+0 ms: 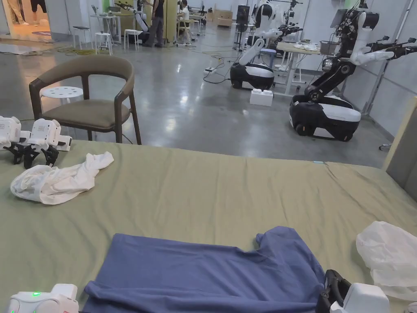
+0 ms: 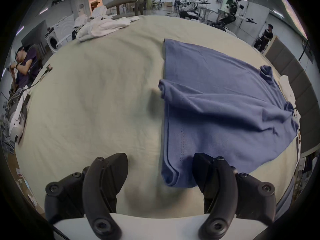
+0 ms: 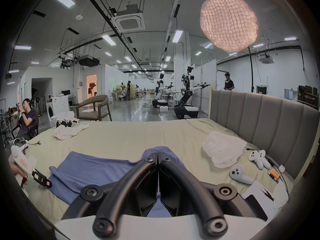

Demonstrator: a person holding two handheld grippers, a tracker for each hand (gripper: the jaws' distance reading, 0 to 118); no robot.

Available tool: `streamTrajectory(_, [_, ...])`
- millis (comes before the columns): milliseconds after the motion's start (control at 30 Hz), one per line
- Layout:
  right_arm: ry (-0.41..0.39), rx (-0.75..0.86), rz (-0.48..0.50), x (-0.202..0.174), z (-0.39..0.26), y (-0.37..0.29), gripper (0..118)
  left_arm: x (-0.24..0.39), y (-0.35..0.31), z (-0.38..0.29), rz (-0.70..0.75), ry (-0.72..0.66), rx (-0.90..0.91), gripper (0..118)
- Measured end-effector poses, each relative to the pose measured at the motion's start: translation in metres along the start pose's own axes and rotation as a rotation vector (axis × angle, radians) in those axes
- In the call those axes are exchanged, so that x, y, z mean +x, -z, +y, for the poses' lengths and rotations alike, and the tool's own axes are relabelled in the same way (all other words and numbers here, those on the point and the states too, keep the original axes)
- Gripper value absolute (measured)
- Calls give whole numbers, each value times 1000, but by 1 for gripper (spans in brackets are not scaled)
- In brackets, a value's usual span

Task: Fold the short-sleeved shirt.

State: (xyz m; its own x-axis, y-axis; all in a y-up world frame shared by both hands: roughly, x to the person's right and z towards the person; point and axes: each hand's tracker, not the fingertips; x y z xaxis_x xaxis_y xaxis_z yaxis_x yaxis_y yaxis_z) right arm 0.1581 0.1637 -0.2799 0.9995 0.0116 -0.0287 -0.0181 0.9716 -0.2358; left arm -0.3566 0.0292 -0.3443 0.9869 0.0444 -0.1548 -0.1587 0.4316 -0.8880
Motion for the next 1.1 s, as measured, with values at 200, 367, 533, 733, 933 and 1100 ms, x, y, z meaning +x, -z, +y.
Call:
streamTrajectory(200, [37, -62, -31, 14, -10, 3, 0, 18, -4, 3, 18, 54, -32, 44])
streamTrajectory(367, [51, -177, -70, 33, -26, 18, 2, 32, -14, -12, -19, 153, 10, 1])
streamTrajectory(533, [-38, -517, -61, 62, -58, 63, 81, 12, -33, -16, -26, 39, 115, 1])
streamTrajectory(733, [7, -724, -26, 78, -109, 102, 68, 14, -60, -26, -34, 59, 156, 1])
streamTrajectory(933, [8, -694, 31, 74, -118, 104, 16, 19, -70, -37, -36, 61, 156, 1])
streamTrajectory(1100, [-33, -648, 27, 71, -90, 82, 14, 26, -93, -40, -39, 53, 196, 0])
